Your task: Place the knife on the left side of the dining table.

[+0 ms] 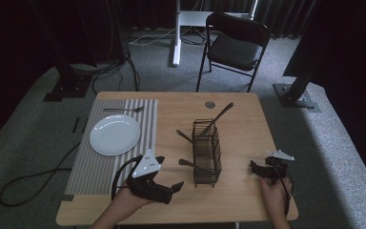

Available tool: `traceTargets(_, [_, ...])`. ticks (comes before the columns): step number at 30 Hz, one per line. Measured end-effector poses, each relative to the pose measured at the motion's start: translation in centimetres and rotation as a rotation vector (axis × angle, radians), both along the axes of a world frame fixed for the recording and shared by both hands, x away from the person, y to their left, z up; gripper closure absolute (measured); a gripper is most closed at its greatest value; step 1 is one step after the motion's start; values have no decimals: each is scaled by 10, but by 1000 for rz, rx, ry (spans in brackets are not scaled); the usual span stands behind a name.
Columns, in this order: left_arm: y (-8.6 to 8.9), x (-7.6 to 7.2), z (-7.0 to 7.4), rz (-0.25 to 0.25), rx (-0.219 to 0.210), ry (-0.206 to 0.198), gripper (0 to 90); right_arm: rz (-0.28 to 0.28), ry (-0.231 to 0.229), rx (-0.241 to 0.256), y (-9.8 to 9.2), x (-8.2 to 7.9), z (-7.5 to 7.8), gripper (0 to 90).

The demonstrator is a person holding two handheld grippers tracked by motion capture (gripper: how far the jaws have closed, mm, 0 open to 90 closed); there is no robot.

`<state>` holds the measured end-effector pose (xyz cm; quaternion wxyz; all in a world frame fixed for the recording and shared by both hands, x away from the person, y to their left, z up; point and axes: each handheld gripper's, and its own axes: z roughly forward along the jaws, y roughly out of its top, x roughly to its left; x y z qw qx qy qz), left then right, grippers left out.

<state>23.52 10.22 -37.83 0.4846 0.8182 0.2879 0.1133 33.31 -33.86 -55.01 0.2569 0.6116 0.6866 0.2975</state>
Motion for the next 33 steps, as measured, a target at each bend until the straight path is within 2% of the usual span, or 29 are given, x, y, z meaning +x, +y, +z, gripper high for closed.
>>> traceTargets(1, [-4,4,-1,23,2,-9,59,0,0,0,0,0,0,118])
traceTargets(3, [-8,8,-2,30,-12,-1,66,0,0,0,0,0,0,119])
traceTargets(4, [-10,9,-3,34,-10,-8,101,0,0,0,0,0,0,118])
traceTargets(5, [-10,9,-3,34,-10,-8,137,0,0,0,0,0,0,118])
traceTargets(9, [-19,11,-5,31,-12,-2,178,0,0,0,0,0,0,118])
traceTargets(12, [-22,13,-7,29,-19,-6,311,0,0,0,0,0,0,118])
traceTargets(16, [-24,15,-10,40,-32,13,480,0,0,0,0,0,0,118])
traceTargets(17, [-25,17,-12,37,-32,24,480,0,0,0,0,0,0,118])
traceTargets(18, [-25,18,-13,41,-41,33,527,0,0,0,0,0,0,118])
traceTargets(25, [-27,23,-17,52,-44,53,683,0,0,0,0,0,0,119])
traceTargets(26, [-27,23,-18,48,-44,59,736,0,0,0,0,0,0,119])
traceTargets(33, [-27,24,-20,54,-39,25,780,0,0,0,0,0,0,119])
